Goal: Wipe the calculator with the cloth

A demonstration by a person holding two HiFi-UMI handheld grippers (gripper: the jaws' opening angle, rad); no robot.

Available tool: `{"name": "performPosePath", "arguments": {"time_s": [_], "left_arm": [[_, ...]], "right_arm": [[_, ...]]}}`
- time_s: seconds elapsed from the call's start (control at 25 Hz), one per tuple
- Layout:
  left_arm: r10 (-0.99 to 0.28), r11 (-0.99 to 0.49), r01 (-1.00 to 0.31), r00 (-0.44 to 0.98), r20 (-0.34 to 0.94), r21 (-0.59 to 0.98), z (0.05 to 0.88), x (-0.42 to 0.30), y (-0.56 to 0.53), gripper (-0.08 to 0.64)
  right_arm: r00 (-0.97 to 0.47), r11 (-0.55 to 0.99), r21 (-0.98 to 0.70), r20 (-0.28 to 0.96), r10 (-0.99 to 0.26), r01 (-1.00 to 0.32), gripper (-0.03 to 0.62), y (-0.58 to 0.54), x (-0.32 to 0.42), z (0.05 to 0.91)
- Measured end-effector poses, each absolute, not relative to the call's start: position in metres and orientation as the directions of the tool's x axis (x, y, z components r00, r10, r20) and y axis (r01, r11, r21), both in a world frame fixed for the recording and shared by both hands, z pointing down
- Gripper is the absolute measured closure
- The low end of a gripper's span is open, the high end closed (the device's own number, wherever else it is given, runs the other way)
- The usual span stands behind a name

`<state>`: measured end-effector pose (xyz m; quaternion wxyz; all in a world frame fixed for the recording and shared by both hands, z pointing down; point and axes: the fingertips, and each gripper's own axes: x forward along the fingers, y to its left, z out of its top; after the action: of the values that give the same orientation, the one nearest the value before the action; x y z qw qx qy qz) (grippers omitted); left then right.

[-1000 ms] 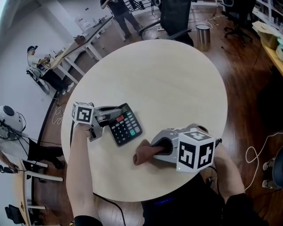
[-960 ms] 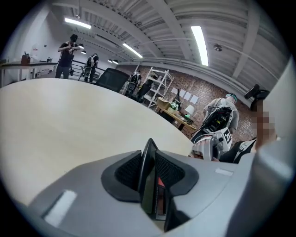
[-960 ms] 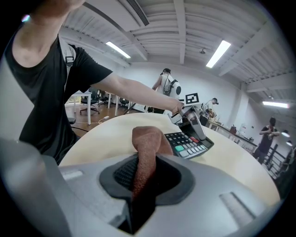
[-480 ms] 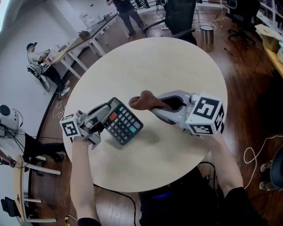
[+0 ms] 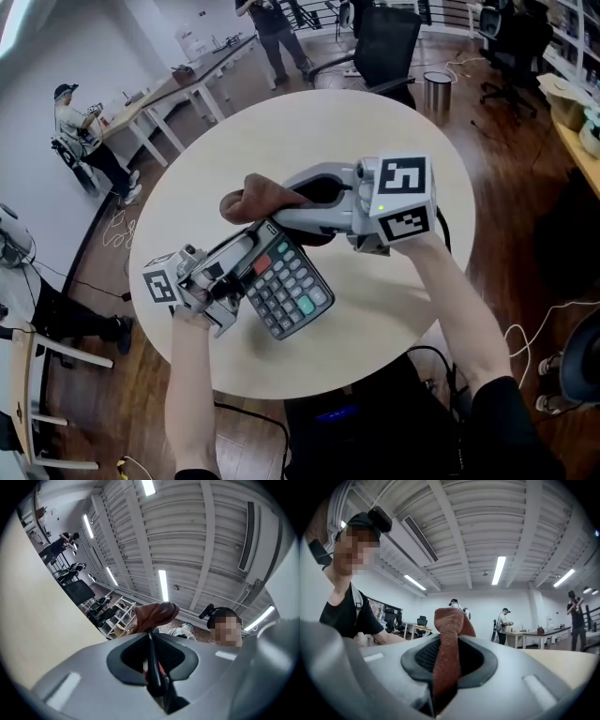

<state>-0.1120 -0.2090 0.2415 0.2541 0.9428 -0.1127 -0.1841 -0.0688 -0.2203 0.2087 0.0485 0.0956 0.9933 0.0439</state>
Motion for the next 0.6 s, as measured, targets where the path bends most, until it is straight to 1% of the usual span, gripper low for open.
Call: {"name": "performPosePath", "arguments": {"time_s": [0.2, 0.32, 0.4, 0.48, 0.56, 0.6], "left_arm": [[-0.370, -0.791, -0.093, 0.861, -0.350, 0.605, 0.239, -0.119, -0.211, 0.508], [-0.416, -0.769, -0.106, 0.833, -0.366, 0.631, 0.242, -0.127, -0.214, 0.508], [-0.411, -0.768, -0.103, 0.837, -0.362, 0.632, 0.242, -0.130, -0.212, 0.506], [-0.387, -0.774, -0.083, 0.846, -0.366, 0.627, 0.238, -0.130, -0.208, 0.506], [-0.368, -0.780, -0.064, 0.852, -0.373, 0.622, 0.234, -0.127, -0.204, 0.506], [-0.361, -0.781, -0.057, 0.853, -0.376, 0.622, 0.233, -0.125, -0.203, 0.506]], "right_arm": [[-0.962, 0.969, 0.043, -0.118, 0.246, 0.242, 0.515, -0.207, -0.041, 0.222], [-0.936, 0.939, 0.058, -0.077, 0.344, 0.340, 0.515, -0.180, -0.026, 0.239], [-0.920, 0.921, 0.087, -0.072, 0.385, 0.379, 0.515, -0.171, -0.017, 0.242], [-0.932, 0.940, 0.086, -0.123, 0.340, 0.331, 0.515, -0.185, -0.021, 0.225], [-0.954, 0.969, 0.064, -0.174, 0.245, 0.238, 0.515, -0.208, -0.038, 0.202], [-0.962, 0.979, 0.057, -0.180, 0.205, 0.197, 0.515, -0.218, -0.050, 0.194]]}}
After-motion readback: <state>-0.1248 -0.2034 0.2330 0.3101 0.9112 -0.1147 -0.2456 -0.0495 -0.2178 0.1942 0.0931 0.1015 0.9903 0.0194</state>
